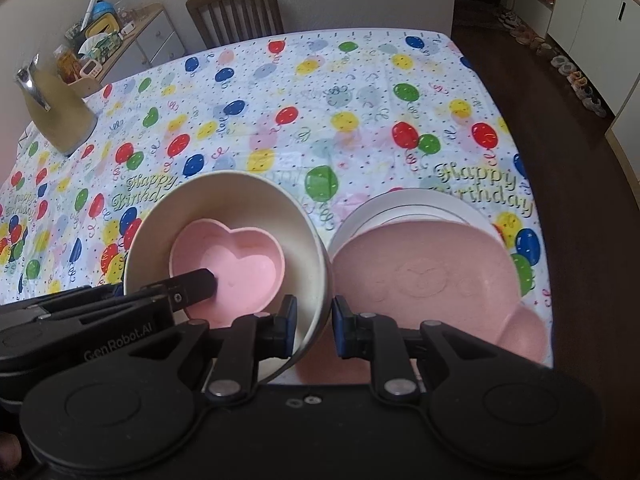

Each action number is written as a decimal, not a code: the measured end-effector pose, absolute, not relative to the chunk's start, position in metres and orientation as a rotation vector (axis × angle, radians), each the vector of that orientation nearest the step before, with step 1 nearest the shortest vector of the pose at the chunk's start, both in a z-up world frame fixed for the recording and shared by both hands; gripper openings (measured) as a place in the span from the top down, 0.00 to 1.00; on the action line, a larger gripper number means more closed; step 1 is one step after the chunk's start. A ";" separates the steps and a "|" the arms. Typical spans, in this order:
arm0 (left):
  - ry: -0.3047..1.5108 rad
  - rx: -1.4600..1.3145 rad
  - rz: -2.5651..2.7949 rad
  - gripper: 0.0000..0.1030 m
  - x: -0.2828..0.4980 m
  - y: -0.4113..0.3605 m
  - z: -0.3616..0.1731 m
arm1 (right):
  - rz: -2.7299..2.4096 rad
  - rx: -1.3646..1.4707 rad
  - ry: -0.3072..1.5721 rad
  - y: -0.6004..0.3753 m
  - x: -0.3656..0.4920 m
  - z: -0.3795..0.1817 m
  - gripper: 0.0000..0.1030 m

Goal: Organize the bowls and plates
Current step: 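Lift the nested bowl stack and carry it over the pink mouse plate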

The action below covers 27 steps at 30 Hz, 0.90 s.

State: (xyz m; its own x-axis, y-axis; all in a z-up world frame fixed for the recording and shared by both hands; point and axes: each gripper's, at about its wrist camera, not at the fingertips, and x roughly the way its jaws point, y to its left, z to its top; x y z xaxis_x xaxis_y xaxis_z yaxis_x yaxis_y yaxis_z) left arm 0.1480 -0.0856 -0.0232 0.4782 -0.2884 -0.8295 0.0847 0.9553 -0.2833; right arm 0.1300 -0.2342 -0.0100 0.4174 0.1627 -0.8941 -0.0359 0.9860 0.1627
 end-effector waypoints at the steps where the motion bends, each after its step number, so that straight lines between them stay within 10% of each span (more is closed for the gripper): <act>1: 1.050 -0.211 -0.234 0.75 0.148 -0.093 -0.022 | 0.124 0.127 1.133 -0.241 0.130 -0.009 0.82; 27: 1.136 -0.191 -0.178 0.75 0.172 -0.205 -0.064 | 0.139 0.142 1.217 -0.361 0.156 -0.046 0.82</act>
State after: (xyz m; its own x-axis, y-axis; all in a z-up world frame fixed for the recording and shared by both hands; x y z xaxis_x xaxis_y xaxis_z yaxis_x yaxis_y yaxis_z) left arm 0.1722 -0.2054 -0.0643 0.4109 -0.2368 -0.8804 0.0433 0.9696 -0.2406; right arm 0.1559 -0.3606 -0.0463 0.3400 0.1825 -0.9226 -0.0308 0.9826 0.1830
